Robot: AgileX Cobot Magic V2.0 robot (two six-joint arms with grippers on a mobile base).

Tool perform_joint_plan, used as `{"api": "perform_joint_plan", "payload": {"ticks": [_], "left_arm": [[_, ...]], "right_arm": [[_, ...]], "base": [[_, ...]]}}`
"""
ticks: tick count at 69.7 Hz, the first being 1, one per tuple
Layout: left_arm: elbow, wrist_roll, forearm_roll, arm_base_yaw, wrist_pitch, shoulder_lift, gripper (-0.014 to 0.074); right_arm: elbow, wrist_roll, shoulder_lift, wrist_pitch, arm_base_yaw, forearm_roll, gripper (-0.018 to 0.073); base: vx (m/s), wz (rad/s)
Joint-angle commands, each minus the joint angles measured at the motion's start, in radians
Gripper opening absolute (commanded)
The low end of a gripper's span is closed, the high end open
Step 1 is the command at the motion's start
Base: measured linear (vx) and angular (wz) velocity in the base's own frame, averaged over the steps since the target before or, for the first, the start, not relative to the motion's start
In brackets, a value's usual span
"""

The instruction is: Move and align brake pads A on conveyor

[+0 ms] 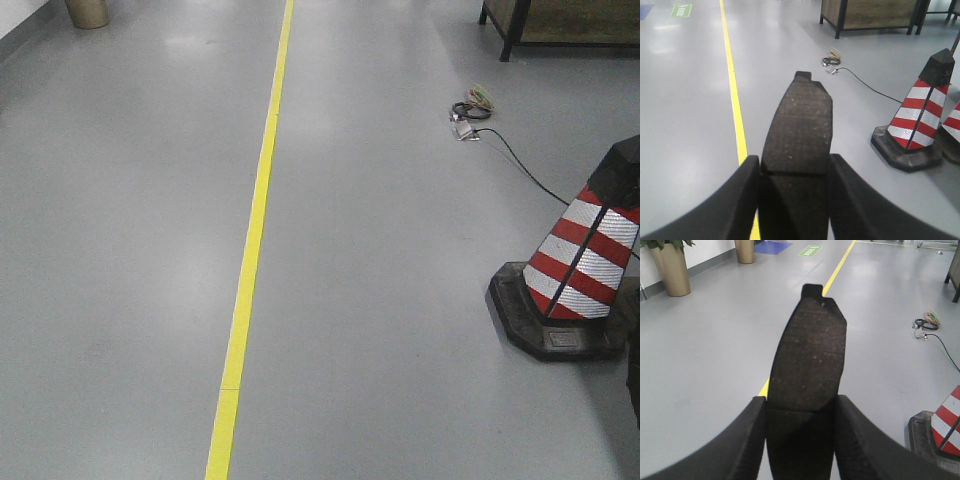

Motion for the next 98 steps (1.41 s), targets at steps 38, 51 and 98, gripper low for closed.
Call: {"api": "perform_joint_plan", "payload": {"ticks": [38, 51, 98], "left_arm": [[-0.026, -0.002, -0.007, -0.007, -0.092, 0.010, 0.0104], [-0.026, -0.002, -0.007, -0.007, -0.092, 0.010, 0.0104], [-0.026, -0.002, -0.007, -0.007, -0.092, 0.010, 0.0104]], "right_arm": [[-0.032, -0.006, 0.007, -0.096, -0.001, -0.021, 0.0111], [-0.032, -0.006, 0.007, -0.096, -0.001, -0.021, 0.0111], [-0.032, -0.006, 0.007, -0.096, -0.001, -0.021, 0.0111]], "base": [[0.00, 0.00], [0.00, 0.00], [0.00, 0.00]]}}
